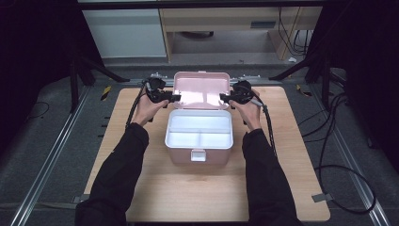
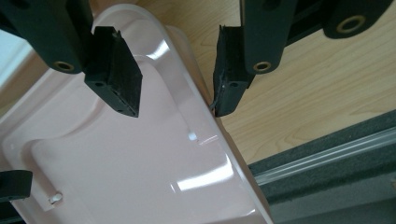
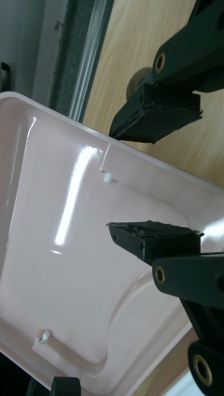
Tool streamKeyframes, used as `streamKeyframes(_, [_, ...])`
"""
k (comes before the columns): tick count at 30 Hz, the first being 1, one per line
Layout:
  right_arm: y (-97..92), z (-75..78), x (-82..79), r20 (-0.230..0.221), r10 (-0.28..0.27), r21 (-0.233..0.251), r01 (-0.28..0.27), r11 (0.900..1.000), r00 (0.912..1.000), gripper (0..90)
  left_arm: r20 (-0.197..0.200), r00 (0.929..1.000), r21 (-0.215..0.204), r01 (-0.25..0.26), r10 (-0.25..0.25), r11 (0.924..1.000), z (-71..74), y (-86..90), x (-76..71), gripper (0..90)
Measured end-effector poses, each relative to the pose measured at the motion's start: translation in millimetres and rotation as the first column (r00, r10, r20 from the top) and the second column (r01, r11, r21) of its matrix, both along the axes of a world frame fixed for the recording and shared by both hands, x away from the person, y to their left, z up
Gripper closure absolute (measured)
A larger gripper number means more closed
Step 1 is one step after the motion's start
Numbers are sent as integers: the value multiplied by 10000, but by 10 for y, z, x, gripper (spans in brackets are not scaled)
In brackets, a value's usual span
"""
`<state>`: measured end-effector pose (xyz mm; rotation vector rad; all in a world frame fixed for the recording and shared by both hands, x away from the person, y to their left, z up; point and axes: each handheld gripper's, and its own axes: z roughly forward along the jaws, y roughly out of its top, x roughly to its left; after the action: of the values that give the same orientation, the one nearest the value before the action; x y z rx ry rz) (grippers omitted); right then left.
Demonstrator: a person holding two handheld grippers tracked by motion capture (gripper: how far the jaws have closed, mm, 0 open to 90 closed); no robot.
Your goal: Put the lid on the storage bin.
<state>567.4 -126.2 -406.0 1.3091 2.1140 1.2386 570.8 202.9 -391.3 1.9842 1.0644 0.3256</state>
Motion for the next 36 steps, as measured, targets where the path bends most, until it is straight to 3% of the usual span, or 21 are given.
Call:
streamKeyframes(2, [-6, 48, -29, 176, 4, 64, -6, 10000, 9998, 491, 141, 9999, -56, -6, 6, 10000, 52, 9, -30, 527])
streamKeyframes(11, [-27, 297, -203, 913, 103, 201, -122, 9997, 9958, 503, 910, 9955, 424, 243, -281, 9988, 289, 12, -238, 552])
streamKeyframes(18, [-25, 461, -381, 1326, 362, -342, -319, 9989, 9905, 502, 1357, 9893, 942, 410, -536, 9947, 404, -15, -421, 560])
streamKeyframes(24, [-21, 573, -501, 1583, 451, -627, -355, 9974, 9864, 508, 1477, 9872, 693, 506, -605, 9963, 440, 27, -525, 597])
streamKeyframes(30, [-17, 644, -634, 1741, 678, -1043, -501, 9933, 9824, 513, 1690, 9829, 742, 617, -735, 9953, 506, 50, -655, 623])
streamKeyframes(36, [-63, 650, -793, 1985, 723, -720, -590, 9957, 9774, 535, 1884, 9776, 711, 812, -933, 9942, 523, 76, -787, 645])
